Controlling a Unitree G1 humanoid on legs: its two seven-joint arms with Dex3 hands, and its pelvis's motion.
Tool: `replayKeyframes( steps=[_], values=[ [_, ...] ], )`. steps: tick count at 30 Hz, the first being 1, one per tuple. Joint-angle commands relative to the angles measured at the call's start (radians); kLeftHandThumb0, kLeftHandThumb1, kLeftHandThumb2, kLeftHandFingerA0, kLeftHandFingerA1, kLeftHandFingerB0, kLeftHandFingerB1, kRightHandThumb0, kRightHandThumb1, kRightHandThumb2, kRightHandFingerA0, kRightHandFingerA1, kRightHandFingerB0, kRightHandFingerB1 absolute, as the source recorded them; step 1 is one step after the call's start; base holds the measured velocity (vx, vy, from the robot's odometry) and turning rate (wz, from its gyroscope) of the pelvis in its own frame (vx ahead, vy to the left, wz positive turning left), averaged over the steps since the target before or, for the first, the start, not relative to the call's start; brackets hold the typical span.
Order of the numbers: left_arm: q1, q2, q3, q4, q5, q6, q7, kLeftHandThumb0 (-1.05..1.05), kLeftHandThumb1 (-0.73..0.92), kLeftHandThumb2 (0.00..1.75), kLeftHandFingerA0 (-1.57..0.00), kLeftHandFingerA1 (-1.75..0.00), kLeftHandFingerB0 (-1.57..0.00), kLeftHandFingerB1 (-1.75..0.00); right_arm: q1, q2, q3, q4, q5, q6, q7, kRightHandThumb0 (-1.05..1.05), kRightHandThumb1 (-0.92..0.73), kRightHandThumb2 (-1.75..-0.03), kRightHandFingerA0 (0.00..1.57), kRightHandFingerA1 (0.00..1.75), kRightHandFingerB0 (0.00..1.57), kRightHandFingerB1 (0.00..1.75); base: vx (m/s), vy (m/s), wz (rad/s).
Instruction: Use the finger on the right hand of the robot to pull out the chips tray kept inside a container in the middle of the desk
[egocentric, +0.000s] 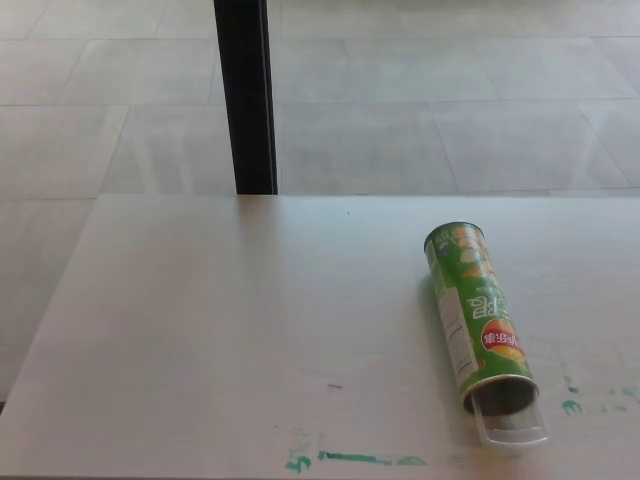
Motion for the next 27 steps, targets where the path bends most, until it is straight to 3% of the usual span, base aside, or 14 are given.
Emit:
replayKeyframes(
  steps=[1, 6, 8, 9, 12, 13, 16, 17, 18, 22, 23, 25, 26, 27],
  values=[
    [0.000, 0.033, 0.035, 0.025, -0.064, -0.041, -0.109, -0.70, 0.72, 0.62, -0.35, -0.73, -0.36, -0.55, 0.005, -0.049, -0.031, 0.031, 0.053, -0.071, 0.056, -0.35, -0.61, -0.58, 0.72, 0.73, 0.60, 0.60, 0.00, 0.000, 0.00],
    [-0.014, 0.034, 0.044, 0.044, -0.071, -0.043, -0.123, -0.71, 0.71, 0.61, -0.34, -0.72, -0.37, -0.59, -0.003, -0.099, -0.089, 0.010, 0.092, -0.060, 0.032, -0.35, -0.60, -0.58, 0.71, 0.71, 0.54, 0.59, 0.00, 0.000, 0.00],
    [-0.022, 0.035, 0.045, 0.055, -0.071, -0.044, -0.125, -0.71, 0.71, 0.61, -0.35, -0.70, -0.39, -0.61, -0.026, -0.122, -0.140, 0.011, 0.120, -0.075, 0.002, -0.36, -0.63, -0.58, 0.62, 0.68, 0.52, 0.58, 0.00, 0.000, 0.00],
    [-0.023, 0.036, 0.048, 0.060, -0.076, -0.043, -0.134, -0.71, 0.71, 0.61, -0.35, -0.71, -0.38, -0.59, -0.055, -0.130, -0.182, 0.017, 0.147, -0.073, -0.026, -0.33, -0.61, -0.58, 0.72, 0.76, 0.51, 0.61, 0.00, 0.000, 0.00],
    [-0.018, 0.035, 0.047, 0.048, -0.079, -0.046, -0.138, -0.71, 0.71, 0.61, -0.34, -0.77, -0.33, -0.55, -0.094, -0.168, -0.225, 0.001, 0.154, -0.068, -0.053, -0.32, -0.64, -0.58, 0.79, 0.75, 0.44, 0.58, 0.00, 0.000, 0.00],
    [-0.015, 0.035, 0.045, 0.037, -0.080, -0.046, -0.137, -0.71, 0.72, 0.62, -0.32, -0.76, -0.31, -0.53, -0.110, -0.180, -0.247, -0.043, 0.158, -0.086, -0.075, -0.38, -0.48, -0.87, 0.81, 0.83, 0.46, 0.66, 0.00, 0.000, 0.00],
    [-0.014, 0.034, 0.048, 0.033, -0.088, -0.039, -0.138, -0.70, 0.72, 0.61, -0.34, -0.75, -0.31, -0.51, -0.134, -0.198, -0.285, -0.158, 0.147, -0.129, -0.122, -0.37, -0.47, -0.89, 0.82, 0.83, 0.43, 0.65, 0.00, 0.000, 0.00],
    [-0.017, 0.038, 0.048, 0.037, -0.088, -0.037, -0.135, -0.71, 0.71, 0.61, -0.35, -0.75, -0.34, -0.53, -0.143, -0.192, -0.302, -0.242, 0.159, -0.099, -0.139, -0.35, -0.60, -0.58, 0.79, 0.74, 0.47, 0.56, 0.00, 0.000, 0.00],
    [-0.028, 0.041, 0.042, 0.056, -0.081, -0.040, -0.128, -0.72, 0.70, 0.61, -0.34, -0.73, -0.35, -0.55, -0.149, -0.198, -0.302, -0.271, 0.133, -0.138, -0.159, -0.36, -0.59, -0.58, 0.80, 0.71, 0.48, 0.55, 0.00, 0.000, 0.00],
    [-0.017, 0.039, 0.041, 0.038, -0.083, -0.045, -0.131, -0.73, 0.70, 0.61, -0.33, -0.76, -0.36, -0.59, -0.155, -0.175, -0.330, -0.541, 0.194, -0.085, -0.128, -0.45, -0.54, -0.58, 0.85, 0.68, 0.49, 0.53, 0.00, 0.000, 0.00],
    [-0.016, 0.040, 0.037, 0.037, -0.079, -0.050, -0.131, -0.74, 0.71, 0.61, -0.33, -0.74, -0.36, -0.56, -0.167, -0.167, -0.327, -0.622, 0.209, -0.074, -0.129, -0.53, -0.45, -0.87, 0.86, 0.74, 0.52, 0.61, 0.00, 0.000, 0.00],
    [-0.018, 0.045, 0.032, 0.041, -0.073, -0.056, -0.131, -0.74, 0.71, 0.61, -0.33, -0.74, -0.36, -0.56, -0.182, -0.155, -0.323, -0.696, 0.219, -0.043, -0.139, -0.53, -0.45, -0.87, 0.86, 0.74, 0.52, 0.61, 0.00, 0.000, 0.00],
    [-0.021, 0.045, 0.038, 0.037, -0.082, -0.040, -0.138, -0.77, 0.57, 1.02, -0.33, -0.70, -0.35, -0.63, -0.189, -0.155, -0.299, -0.816, 0.216, 0.003, -0.149, -0.62, -0.54, -0.57, 1.03, 0.64, 0.59, 0.55, 0.00, 0.000, 0.00],
    [-0.026, 0.045, 0.041, 0.043, -0.087, -0.031, -0.141, -0.74, 0.69, 0.61, -0.32, -0.72, -0.36, -0.57, -0.196, -0.157, -0.284, -0.880, 0.214, 0.021, -0.150, -0.61, -0.53, -0.57, 1.05, 0.63, 0.58, 0.52, 0.00, 0.000, 0.00]
  ],
)
